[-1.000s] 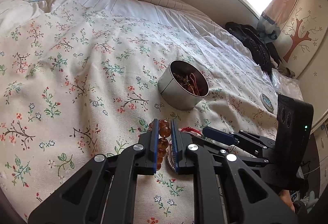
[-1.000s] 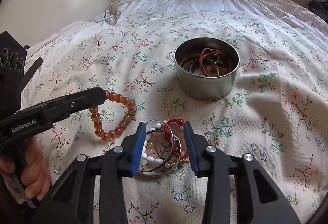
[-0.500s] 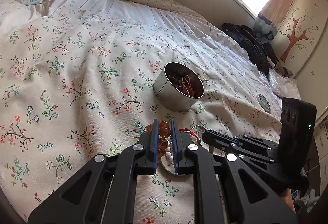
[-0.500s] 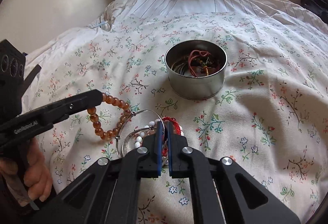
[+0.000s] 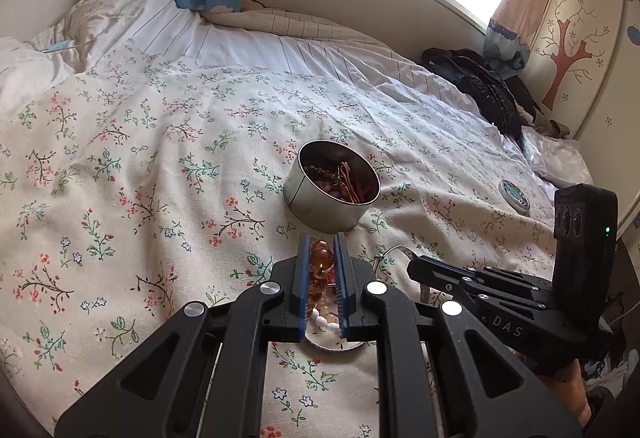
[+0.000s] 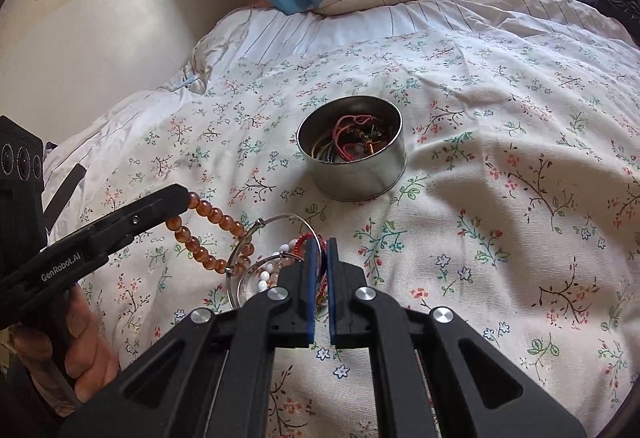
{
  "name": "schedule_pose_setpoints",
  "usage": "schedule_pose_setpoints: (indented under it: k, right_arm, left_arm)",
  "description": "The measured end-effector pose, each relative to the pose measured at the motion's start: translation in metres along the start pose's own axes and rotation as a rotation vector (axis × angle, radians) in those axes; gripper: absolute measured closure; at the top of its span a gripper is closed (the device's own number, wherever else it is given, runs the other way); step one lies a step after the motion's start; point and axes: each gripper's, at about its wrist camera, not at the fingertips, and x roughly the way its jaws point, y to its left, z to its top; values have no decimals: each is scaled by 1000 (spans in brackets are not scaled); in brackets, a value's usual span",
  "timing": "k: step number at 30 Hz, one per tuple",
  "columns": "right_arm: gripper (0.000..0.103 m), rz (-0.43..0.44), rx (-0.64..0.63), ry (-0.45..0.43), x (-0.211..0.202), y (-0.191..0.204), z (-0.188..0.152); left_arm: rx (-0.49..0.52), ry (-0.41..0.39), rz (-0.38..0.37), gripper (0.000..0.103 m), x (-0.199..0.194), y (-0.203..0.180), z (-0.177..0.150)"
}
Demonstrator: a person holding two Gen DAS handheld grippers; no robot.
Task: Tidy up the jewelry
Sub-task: 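Carry the amber beads and silver wire bangle over the silver tin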
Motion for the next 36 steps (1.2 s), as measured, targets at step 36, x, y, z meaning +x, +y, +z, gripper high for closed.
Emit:
schedule_pose_setpoints:
  k: [36]
  right_arm:
    - [98,-9,153,-100,-11,-42,18]
  left_arm:
    - [-82,-70,-72,92,-5,2,21]
